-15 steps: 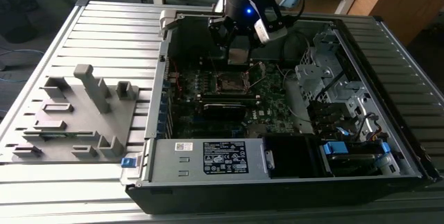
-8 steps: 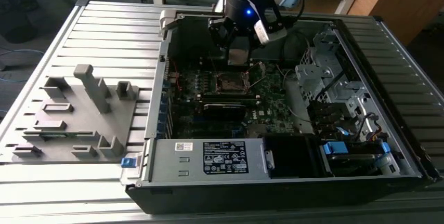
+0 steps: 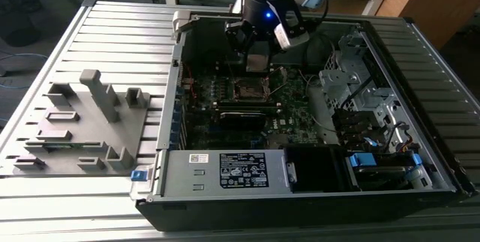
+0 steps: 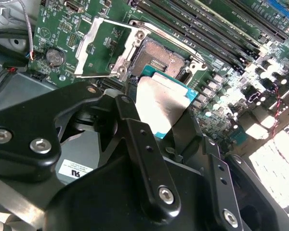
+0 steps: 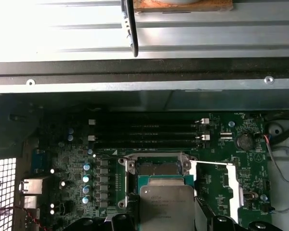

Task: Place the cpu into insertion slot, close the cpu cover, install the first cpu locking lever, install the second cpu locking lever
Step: 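Place the cpu into insertion slot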

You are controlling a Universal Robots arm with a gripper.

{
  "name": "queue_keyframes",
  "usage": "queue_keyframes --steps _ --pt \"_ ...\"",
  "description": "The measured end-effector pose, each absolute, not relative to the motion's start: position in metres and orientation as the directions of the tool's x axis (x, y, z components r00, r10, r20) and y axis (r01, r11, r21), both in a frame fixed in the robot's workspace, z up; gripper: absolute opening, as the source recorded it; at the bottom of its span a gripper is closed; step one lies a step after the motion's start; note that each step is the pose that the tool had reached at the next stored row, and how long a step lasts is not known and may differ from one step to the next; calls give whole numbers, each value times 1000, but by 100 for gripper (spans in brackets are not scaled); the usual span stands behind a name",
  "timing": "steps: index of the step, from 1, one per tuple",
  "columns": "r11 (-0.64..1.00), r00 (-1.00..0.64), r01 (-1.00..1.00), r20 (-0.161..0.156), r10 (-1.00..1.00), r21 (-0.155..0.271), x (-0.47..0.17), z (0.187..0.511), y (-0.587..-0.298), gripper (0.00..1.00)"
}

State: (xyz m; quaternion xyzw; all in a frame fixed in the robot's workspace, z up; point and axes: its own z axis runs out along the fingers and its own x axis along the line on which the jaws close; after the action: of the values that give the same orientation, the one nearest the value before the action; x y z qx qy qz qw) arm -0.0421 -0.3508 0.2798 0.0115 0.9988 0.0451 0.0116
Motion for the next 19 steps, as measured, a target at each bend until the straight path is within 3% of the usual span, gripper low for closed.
queue_keyframes --steps 19 --pt "996 -999 21 -26 24 90 -45 262 -351 54"
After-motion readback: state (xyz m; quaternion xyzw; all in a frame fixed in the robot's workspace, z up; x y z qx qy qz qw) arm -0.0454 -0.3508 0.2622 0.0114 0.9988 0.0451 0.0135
